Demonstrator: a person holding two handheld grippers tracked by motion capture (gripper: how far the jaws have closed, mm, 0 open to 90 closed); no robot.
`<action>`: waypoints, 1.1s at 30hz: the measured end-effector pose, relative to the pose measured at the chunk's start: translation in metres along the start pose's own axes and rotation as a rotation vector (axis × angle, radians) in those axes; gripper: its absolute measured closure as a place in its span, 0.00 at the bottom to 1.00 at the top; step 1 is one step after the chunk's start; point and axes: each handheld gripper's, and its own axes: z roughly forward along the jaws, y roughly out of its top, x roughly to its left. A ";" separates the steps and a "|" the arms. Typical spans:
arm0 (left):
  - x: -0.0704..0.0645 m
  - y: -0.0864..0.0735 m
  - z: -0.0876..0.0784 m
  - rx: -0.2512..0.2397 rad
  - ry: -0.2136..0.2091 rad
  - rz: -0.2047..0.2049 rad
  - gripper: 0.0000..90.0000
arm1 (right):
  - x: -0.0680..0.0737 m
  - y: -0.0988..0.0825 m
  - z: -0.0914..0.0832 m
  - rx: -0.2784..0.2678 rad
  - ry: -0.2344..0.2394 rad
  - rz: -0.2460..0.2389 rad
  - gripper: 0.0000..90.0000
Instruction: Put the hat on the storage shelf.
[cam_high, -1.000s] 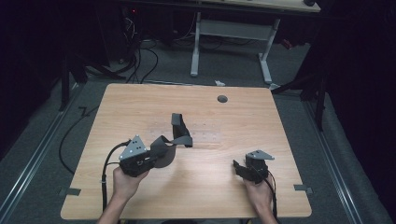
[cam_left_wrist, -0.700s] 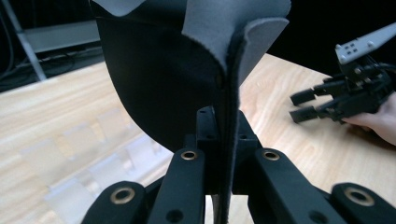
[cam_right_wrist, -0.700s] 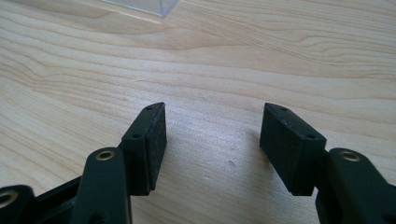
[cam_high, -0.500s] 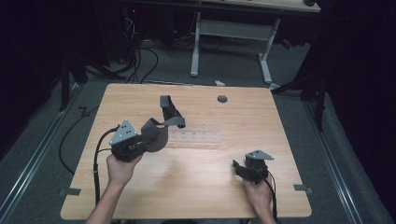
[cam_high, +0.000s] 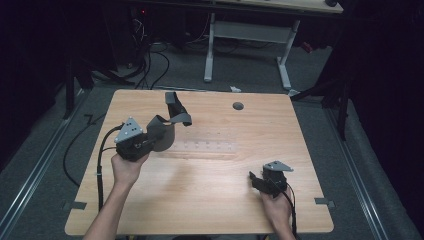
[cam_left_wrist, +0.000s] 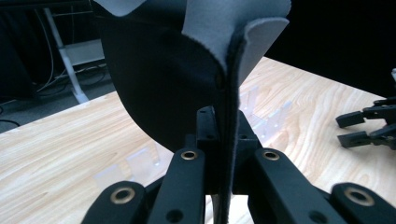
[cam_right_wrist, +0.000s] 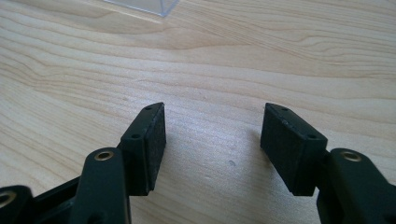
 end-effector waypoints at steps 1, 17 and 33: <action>0.002 0.001 0.001 -0.003 0.002 0.000 0.96 | 0.000 0.000 0.000 0.000 0.000 -0.001 0.45; 0.027 0.002 0.012 -0.027 0.050 0.015 0.96 | 0.000 0.000 0.000 0.001 0.000 0.000 0.45; 0.042 -0.006 0.024 -0.012 0.090 0.026 0.96 | 0.001 0.000 0.000 0.000 0.001 0.000 0.44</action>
